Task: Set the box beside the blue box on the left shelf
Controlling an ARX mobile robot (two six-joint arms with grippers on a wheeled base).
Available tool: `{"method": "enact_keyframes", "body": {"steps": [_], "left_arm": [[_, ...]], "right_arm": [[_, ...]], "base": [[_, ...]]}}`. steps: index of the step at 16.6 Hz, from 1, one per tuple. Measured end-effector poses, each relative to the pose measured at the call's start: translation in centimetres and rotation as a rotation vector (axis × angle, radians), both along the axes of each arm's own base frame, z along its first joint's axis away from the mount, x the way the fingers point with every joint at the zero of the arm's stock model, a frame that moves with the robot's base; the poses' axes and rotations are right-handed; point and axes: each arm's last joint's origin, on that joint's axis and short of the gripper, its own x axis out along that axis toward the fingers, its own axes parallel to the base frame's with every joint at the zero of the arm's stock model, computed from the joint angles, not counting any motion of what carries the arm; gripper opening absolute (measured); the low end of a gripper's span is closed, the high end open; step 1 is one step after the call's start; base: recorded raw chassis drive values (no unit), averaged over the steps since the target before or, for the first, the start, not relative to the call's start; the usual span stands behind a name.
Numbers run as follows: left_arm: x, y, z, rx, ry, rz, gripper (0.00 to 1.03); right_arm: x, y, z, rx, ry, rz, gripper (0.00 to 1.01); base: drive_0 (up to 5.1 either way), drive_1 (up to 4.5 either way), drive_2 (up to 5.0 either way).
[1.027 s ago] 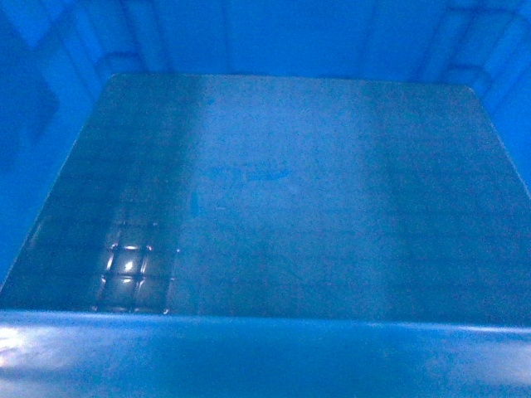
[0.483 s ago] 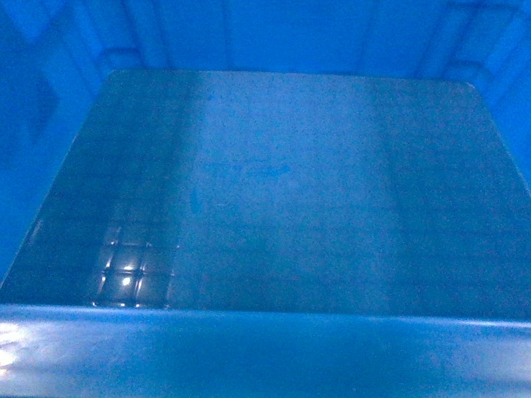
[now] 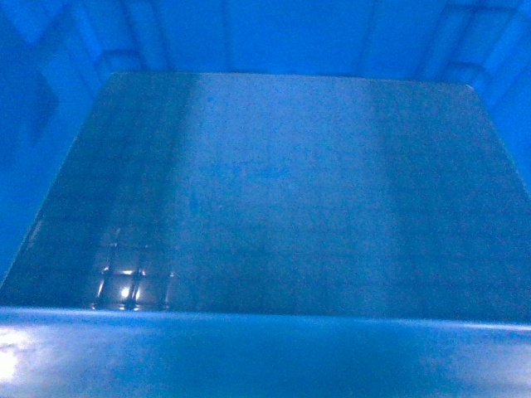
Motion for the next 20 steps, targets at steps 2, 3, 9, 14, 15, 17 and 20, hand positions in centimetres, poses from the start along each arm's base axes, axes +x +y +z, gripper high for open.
{"method": "enact_keyframes", "body": {"steps": [2,3,9,14,15,17,20], "left_arm": [[-0.01,0.0,0.02,-0.001,-0.002,0.0,0.08],[0.01,0.0,0.06,-0.002,-0.006,0.0,0.08],[0.06,-0.02,-0.03,0.0,0.001,-0.001,0.08],[0.04,-0.02,-0.04,0.0,0.003,-0.001,0.08],[0.04,-0.02,-0.03,0.001,0.002,0.0,0.08],[0.04,-0.02,-0.01,0.0,0.0,-0.001,0.08],[0.04,-0.02,-0.01,0.0,0.0,-0.001,0.08]], "right_arm": [[-0.01,0.0,0.02,0.0,-0.002,0.0,0.09],[0.02,0.0,0.09,0.001,-0.006,0.0,0.09],[0.01,-0.01,0.02,-0.001,-0.002,-0.003,0.09],[-0.03,-0.02,-0.01,-0.002,0.003,-0.003,0.09],[-0.02,-0.01,0.01,-0.001,0.001,-0.003,0.09],[-0.01,-0.01,0.03,-0.001,-0.002,-0.003,0.09],[-0.01,-0.01,0.02,-0.001,-0.002,-0.002,0.09]], "base": [[0.0,4.22,-4.3],[0.0,0.0,0.0],[0.0,0.0,0.0],[0.0,0.0,0.0],[0.0,0.0,0.0],[0.0,0.0,0.0],[0.0,0.0,0.0]]}}
